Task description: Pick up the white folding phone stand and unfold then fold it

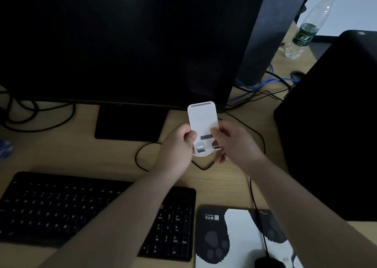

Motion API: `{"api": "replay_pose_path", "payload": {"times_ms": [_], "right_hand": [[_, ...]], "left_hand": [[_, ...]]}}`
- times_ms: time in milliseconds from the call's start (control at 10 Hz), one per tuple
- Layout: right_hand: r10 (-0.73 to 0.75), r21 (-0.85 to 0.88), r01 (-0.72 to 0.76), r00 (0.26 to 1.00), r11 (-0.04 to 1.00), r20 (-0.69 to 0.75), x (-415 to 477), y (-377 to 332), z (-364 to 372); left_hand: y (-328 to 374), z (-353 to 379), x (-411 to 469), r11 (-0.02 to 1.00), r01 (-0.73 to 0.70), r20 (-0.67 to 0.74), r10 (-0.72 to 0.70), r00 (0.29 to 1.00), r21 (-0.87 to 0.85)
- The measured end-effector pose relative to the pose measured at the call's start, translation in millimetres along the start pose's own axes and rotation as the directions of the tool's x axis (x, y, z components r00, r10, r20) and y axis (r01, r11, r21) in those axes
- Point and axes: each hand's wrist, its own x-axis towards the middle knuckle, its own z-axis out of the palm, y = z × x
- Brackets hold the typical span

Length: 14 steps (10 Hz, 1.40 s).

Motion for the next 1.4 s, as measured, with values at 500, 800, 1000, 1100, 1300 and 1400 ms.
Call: {"api": "replay_pose_path", "payload": {"times_ms": [500,800,1000,1100,1300,1400], "right_hand": [[0.002,0.041,-0.002,1.000,0.999,0.005,-2.9,4.2,0.8],[-0.005,0.115,0.014,0.997,0.993,-0.074,-9.1,7.7,17.3],[-0.033,0.071,0.038,0.997,0.997,-0.065,-9.8,9.4,17.5],[-0.056,-0.009,0.055,0.994,0.998,-0.092,-9.5,10.4,13.4],[-0.271,-0.220,0.209,0.913,0.953,-0.304,-23.9,-1.6,0.0],[-0.255,-0.087,0.241,0.924,0.967,-0.284,-39.8,-20.1,-6.7]], "left_hand": [[-1.1,2.8,-2.2,0.999,-0.006,-0.029,0.008,1.000,0.047],[-0.9,-18.9,16.7,0.981,-0.040,0.087,0.024,0.996,0.190],[-6.4,-14.1,10.5,0.984,-0.045,0.008,0.044,0.999,0.174],[-4.9,-18.0,9.1,0.977,-0.055,-0.031,0.063,0.998,0.206],[8.0,-32.5,-4.7,0.993,-0.053,-0.137,0.068,0.988,0.109],[22.3,-37.0,-21.3,0.968,0.076,-0.116,-0.106,0.988,-0.237]]}}
